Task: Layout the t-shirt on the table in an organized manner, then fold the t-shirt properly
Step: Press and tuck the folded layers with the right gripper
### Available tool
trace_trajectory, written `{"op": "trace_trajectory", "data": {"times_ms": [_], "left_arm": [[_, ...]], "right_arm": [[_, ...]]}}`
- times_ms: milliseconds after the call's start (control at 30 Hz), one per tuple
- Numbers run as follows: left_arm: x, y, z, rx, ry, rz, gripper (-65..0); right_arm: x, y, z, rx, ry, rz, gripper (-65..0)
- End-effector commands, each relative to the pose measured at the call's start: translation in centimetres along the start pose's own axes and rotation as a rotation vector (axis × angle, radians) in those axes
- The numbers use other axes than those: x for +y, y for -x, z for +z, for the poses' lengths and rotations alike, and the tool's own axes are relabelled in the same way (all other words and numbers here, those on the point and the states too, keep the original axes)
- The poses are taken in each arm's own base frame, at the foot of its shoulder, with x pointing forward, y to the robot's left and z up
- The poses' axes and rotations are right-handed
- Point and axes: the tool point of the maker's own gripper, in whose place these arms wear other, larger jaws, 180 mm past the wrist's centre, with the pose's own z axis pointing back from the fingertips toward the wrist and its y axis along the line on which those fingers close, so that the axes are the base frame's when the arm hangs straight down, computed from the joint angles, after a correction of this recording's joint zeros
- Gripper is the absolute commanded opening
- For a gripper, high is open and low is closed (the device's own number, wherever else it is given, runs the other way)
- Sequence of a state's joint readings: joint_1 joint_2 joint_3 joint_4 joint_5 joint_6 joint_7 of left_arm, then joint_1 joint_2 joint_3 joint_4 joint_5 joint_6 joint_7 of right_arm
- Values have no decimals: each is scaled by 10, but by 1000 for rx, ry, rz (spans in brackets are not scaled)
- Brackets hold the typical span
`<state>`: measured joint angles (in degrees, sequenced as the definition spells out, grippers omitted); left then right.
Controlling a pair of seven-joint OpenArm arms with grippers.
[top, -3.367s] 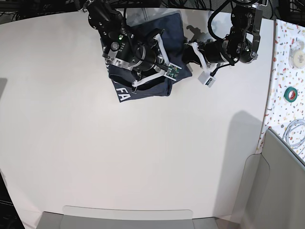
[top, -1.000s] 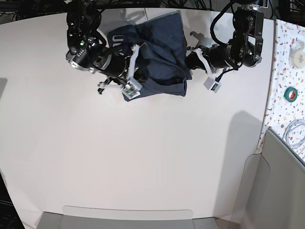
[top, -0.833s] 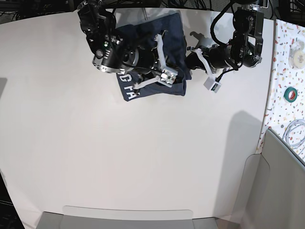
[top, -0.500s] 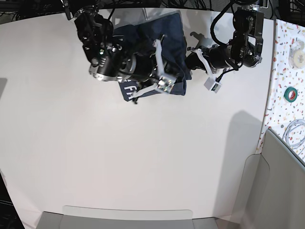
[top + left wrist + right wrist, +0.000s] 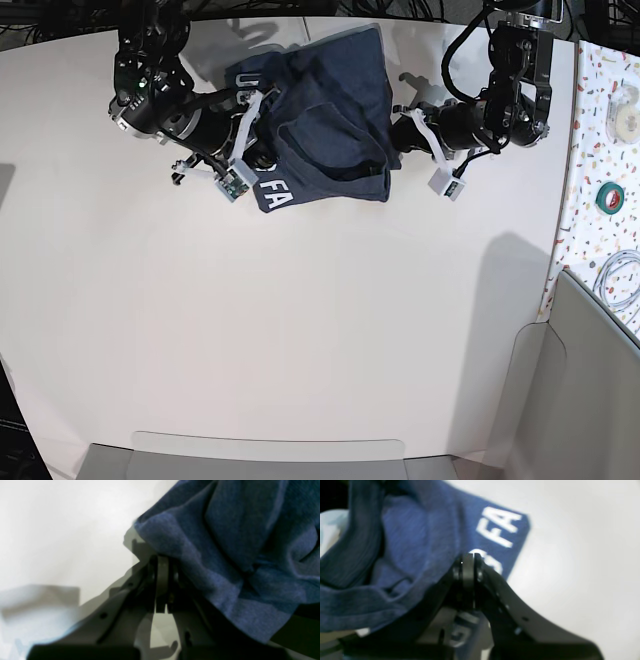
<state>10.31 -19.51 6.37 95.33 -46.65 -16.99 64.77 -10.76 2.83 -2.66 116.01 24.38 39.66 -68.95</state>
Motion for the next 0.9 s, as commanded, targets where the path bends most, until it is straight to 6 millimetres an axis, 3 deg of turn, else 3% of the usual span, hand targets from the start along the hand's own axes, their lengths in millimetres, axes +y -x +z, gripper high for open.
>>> {"op": "trace_trajectory", "data": {"times_ms": [0, 300, 500, 700, 867], "left_arm": [[10, 7, 2, 42, -50, -13, -649], [11, 5, 3, 36, -54, -11, -649], [11, 6, 3, 37, -52, -13, -649], [10, 6, 2, 38, -51, -13, -649], [11, 5, 3, 34, -53, -12, -649]], "right_arm": [[7, -13, 1, -47, -26, 31, -650], [80, 2, -34, 53, -276, 171, -650], [87, -12, -38, 38, -307, 255, -650], [109, -38, -40, -11, -374, 367, -650], [106, -67, -26, -110, -372, 372, -650]]}}
